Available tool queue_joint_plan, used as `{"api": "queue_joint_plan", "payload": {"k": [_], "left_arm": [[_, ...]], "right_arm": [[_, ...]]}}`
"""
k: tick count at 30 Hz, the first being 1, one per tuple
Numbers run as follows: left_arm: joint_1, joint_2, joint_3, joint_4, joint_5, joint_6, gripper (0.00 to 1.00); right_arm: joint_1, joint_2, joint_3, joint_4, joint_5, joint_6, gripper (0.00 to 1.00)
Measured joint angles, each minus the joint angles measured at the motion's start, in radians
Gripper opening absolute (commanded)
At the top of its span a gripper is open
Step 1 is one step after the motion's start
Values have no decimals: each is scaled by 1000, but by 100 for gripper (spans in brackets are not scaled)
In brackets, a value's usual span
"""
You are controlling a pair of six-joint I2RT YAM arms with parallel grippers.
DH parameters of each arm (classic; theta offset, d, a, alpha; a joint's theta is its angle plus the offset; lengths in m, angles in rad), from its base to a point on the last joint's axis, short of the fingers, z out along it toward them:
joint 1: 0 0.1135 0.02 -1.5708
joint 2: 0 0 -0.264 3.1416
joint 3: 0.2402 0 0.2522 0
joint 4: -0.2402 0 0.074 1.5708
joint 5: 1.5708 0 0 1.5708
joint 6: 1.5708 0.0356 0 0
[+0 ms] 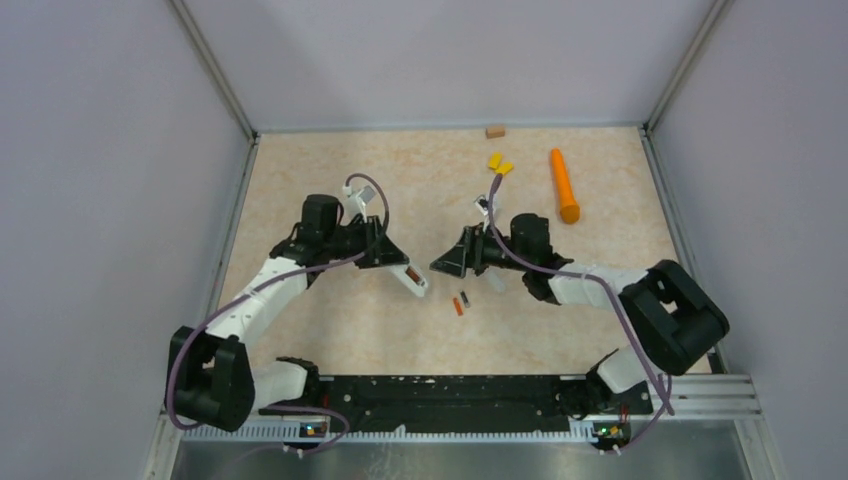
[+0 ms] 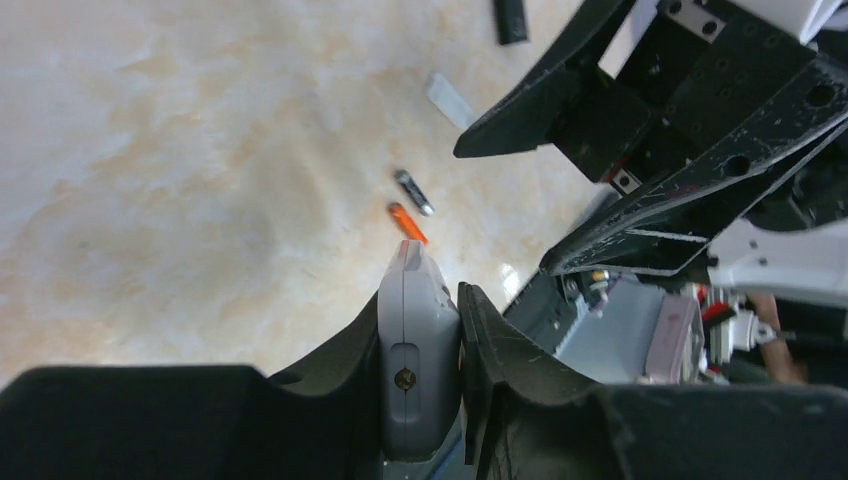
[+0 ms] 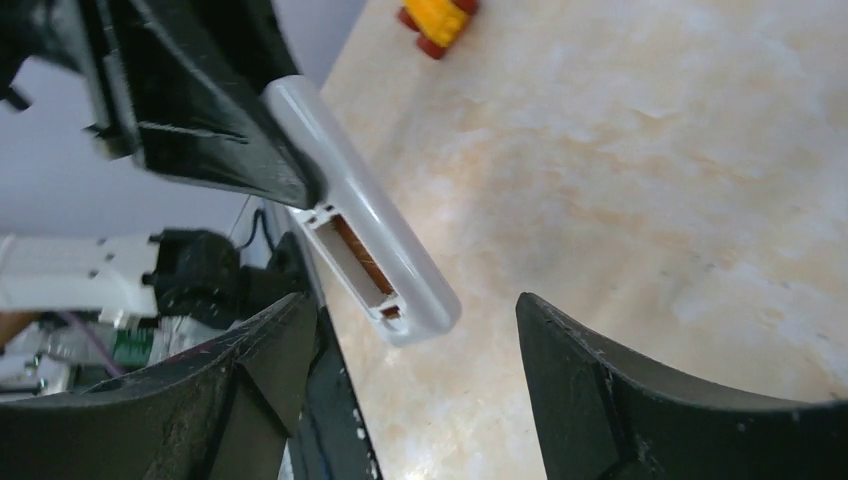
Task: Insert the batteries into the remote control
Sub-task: Remove the battery cover from the remote control, then adjust the remote control.
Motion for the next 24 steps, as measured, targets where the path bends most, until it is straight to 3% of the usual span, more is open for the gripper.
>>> {"api": "queue_joint_plan", "payload": {"k": [8,11,14,16,19,21,24], "left_arm": [[-130,-76,0,48,230,60,0],[-184,-106,0,75,289,71,0],[-222,-150,-5,143,332,57,0],[-230,-192,-19,207,347,30,8],[-232,-242,-36,262,343,-10,43],[-235,-268,-42,312,338,-43,64],[-238,-310,-60,377,291,-139,69]], "right_arm": [[49,-171,-5,-89,-196,-183,74],[98,-223,-3,-157,-243,-248,66],[158,-267,6,-245,-281,-303,48],[189,-282,20,-293,-300,-323,31],[213,-319,24,-307,-320,-306,4],[218,-355,15,-288,-314,-264,0],[217,-423,-32,-217,-253,-194,0]]}}
